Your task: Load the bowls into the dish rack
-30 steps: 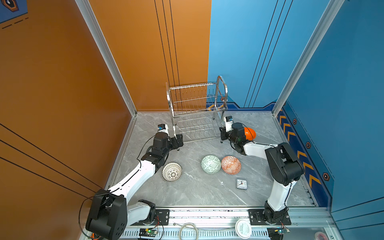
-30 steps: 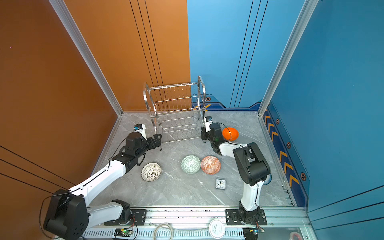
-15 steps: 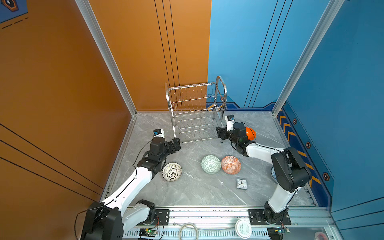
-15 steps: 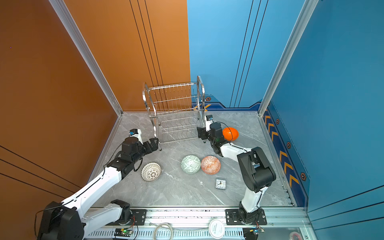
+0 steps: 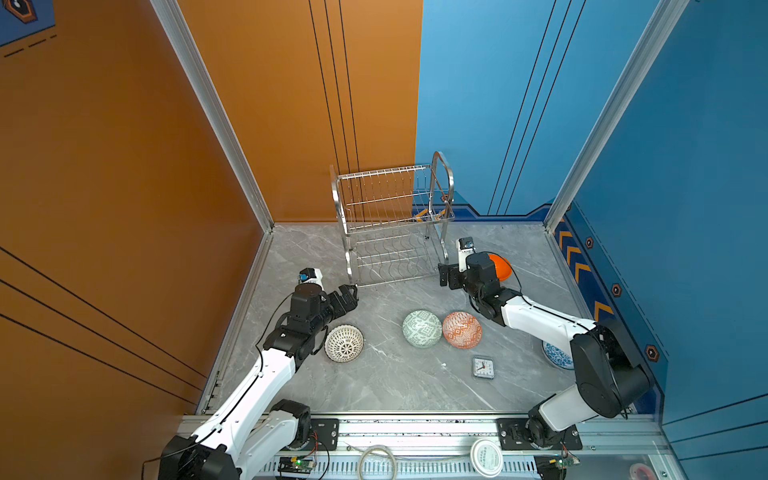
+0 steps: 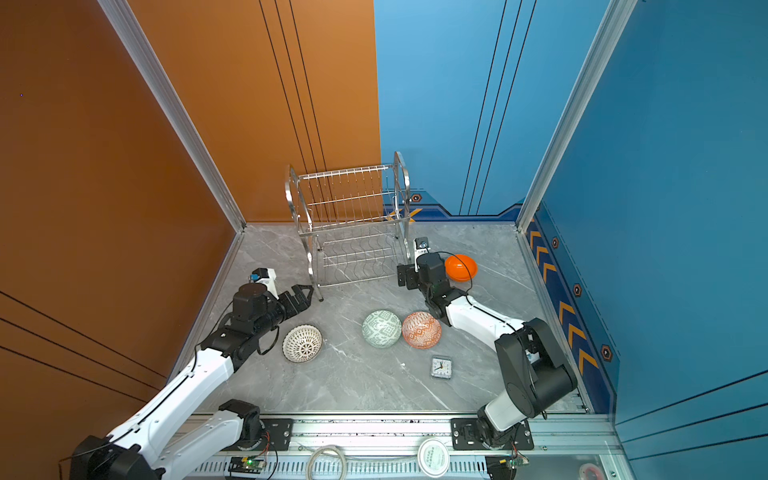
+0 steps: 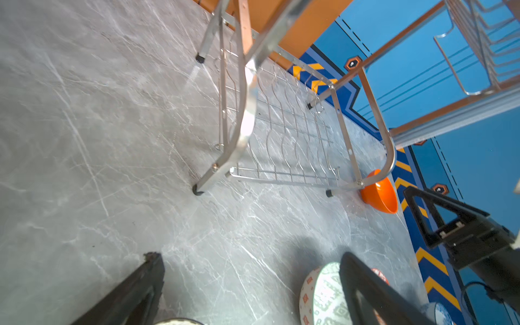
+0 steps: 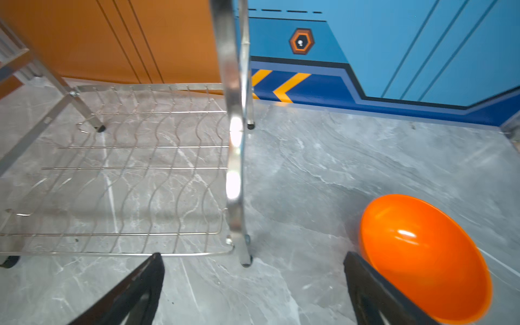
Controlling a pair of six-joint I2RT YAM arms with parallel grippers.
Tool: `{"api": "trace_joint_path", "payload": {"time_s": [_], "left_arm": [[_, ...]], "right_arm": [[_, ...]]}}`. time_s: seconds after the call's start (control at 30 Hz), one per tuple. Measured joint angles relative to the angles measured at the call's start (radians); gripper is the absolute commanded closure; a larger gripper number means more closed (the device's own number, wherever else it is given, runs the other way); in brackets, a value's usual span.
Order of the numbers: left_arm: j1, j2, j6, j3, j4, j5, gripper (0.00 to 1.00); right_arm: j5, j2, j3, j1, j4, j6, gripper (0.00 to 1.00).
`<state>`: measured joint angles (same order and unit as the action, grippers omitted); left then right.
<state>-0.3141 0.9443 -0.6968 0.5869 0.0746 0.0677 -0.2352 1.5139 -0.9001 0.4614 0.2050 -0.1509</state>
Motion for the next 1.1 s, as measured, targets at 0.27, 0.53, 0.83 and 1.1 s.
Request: {"api": "trace_joint_path", "payload": {"time_s": [0.27, 0.53, 0.83, 1.1], "left_arm": [[-0.215, 0.070, 0.028, 0.018, -0.014, -0.060, 0.02], [-0.285, 0.228, 0.051, 0.114, -0.053, -0.067, 0.02], [-0.291, 0.275, 0.053, 0.135, -0.085, -0.067, 0.02], [-0.291, 0.281, 0.054, 0.135, -0.086, -0.067, 0.02]], "right_arm": [[-0.109, 0.024, -0.042, -0.152, -0.178, -0.003, 0.12], [-0.108, 0.175, -0.117, -0.209, -0.241, 0.037, 0.24], [-0.106, 0.299, -0.246, -0.216, -0.302, 0.085, 0.38], [-0.080, 0.353, -0.309, -0.237, -0.387, 0.092, 0.51]]}}
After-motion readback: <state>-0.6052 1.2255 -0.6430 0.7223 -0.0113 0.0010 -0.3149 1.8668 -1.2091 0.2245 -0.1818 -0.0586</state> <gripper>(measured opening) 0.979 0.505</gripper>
